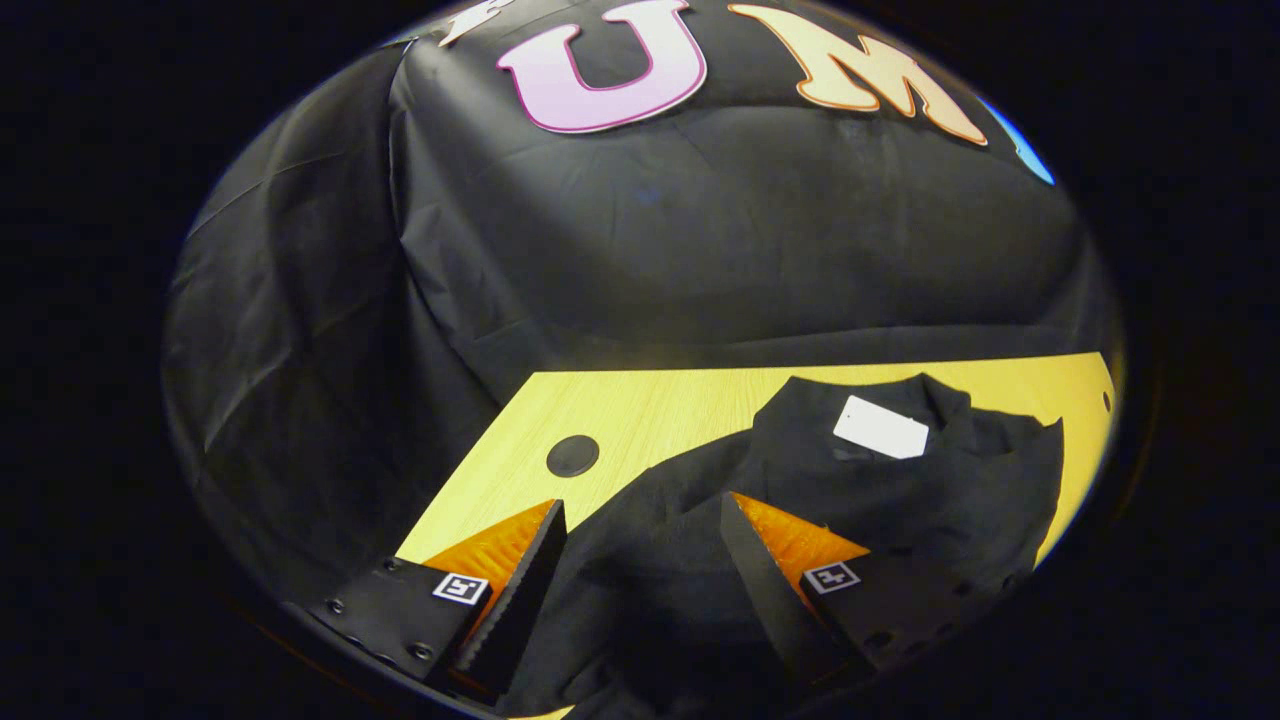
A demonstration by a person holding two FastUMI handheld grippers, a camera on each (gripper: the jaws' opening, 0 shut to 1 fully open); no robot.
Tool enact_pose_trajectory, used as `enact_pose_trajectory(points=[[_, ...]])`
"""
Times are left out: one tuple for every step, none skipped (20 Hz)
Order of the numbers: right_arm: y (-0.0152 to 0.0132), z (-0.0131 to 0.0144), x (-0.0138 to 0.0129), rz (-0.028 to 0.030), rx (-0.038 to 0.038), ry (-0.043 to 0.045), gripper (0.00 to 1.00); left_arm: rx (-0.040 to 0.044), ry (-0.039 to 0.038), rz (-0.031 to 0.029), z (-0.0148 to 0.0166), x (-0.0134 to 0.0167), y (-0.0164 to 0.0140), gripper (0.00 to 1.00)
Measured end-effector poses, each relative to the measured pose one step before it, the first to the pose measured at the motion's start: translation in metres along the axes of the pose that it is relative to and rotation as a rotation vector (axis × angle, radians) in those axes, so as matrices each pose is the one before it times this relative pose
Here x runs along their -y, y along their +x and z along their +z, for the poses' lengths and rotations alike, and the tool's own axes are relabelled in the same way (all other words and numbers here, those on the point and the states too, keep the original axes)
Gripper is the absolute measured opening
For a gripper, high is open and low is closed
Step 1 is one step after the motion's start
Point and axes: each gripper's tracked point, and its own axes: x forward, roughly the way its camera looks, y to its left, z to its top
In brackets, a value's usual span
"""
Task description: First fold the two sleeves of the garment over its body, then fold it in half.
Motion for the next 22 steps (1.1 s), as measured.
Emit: enact_pose_trajectory(points=[[-0.00557,0.00610,-0.00152,0.00420,0.01826,-0.00088,0.98,-0.00487,-0.00552,0.00272,-0.00287,0.00011,0.00209,0.94],[-0.00615,0.00739,-0.00070,0.00358,0.01713,0.00182,0.98,-0.00804,-0.00318,0.00271,-0.00271,0.00074,0.00083,0.94],[-0.00827,0.00747,0.00028,0.00313,0.01856,0.00112,0.98,-0.00824,-0.00121,0.00382,-0.00413,-0.00138,0.00115,0.95],[-0.00779,0.00884,0.00013,0.00449,0.02205,-0.00295,0.98,-0.01044,-0.00053,0.00365,-0.00247,0.00017,0.00253,0.95],[-0.00912,0.00948,0.00020,0.00250,0.02503,-0.00779,0.98,-0.00856,-0.00074,0.00173,-0.00166,-0.00042,0.00036,0.94],[-0.00957,0.00870,0.00284,-0.00199,0.02323,-0.01320,0.98,-0.00625,0.00096,0.00076,-0.00119,0.00128,0.00179,0.95],[-0.01200,0.00846,0.00366,-0.00276,0.02556,-0.01290,0.98,-0.00731,0.00142,0.00051,-0.00731,0.00029,0.00234,0.95],[-0.01114,0.01011,0.00132,0.00420,0.02856,-0.00710,0.98,-0.00682,0.00233,0.00171,-0.00347,0.00079,0.00290,0.95],[-0.01104,0.00876,0.00245,0.00276,0.02818,-0.00337,0.98,-0.00489,0.00072,-0.00173,-0.00280,0.00078,0.00328,0.95],[-0.01282,0.01006,0.00405,0.00040,0.02893,-0.00349,0.98,-0.00623,0.00161,-0.00252,-0.00237,0.00127,0.00335,0.95],[-0.01459,0.01067,0.00489,-0.00424,0.02757,-0.00257,0.98,-0.00662,0.00117,-0.00012,-0.00487,0.00092,0.00188,0.95],[-0.01881,0.00971,0.00416,-0.00220,0.03311,-0.00157,0.98,-0.00921,0.00063,-0.00076,-0.00104,0.00131,0.00235,0.95],[-0.01579,0.00930,0.00772,-0.00808,0.03235,-0.00167,0.98,-0.00883,0.00001,-0.00021,-0.00127,0.00186,0.00460,0.95],[-0.01574,0.00883,0.00811,-0.01158,0.03433,-0.00219,0.94,-0.00900,0.00057,0.00040,-0.00187,0.00128,0.00420,0.95],[-0.01674,0.00919,0.00693,-0.01120,0.03078,-0.00581,0.94,-0.00701,-0.00057,0.00104,-0.00247,0.00013,0.00294,0.96],[-0.01570,0.00916,0.00918,-0.01731,0.02649,-0.01083,0.98,-0.00763,-0.00135,0.00010,-0.00140,0.00011,0.00215,0.95],[-0.01429,0.00680,0.01266,-0.02137,0.02118,-0.01041,0.94,-0.00970,0.00162,0.00025,-0.00288,-0.00034,0.00079,0.96],[-0.01251,0.00535,0.01305,-0.01818,0.01324,-0.00721,0.94,-0.01116,0.00592,0.00349,-0.00235,0.00022,0.00316,0.96],[-0.01131,0.00575,0.01240,-0.01939,0.01553,-0.00303,0.98,-0.01211,0.00741,-0.00021,-0.00407,0.00147,0.00605,0.96],[-0.01674,0.00738,0.01528,-0.02889,0.01350,0.00875,0.94,-0.00468,0.00341,0.00139,-0.00446,0.00053,0.00214,0.96],[-0.01170,0.00752,0.01295,-0.02341,0.01580,0.01309,0.98,-0.00382,-0.00238,-0.00053,-0.00235,0.00100,0.00176,0.95],[-0.00871,0.00581,0.01092,-0.02090,0.01991,0.01794,0.97,-0.00560,-0.00501,-0.00016,-0.00440,-0.00232,-0.00094,0.95]])
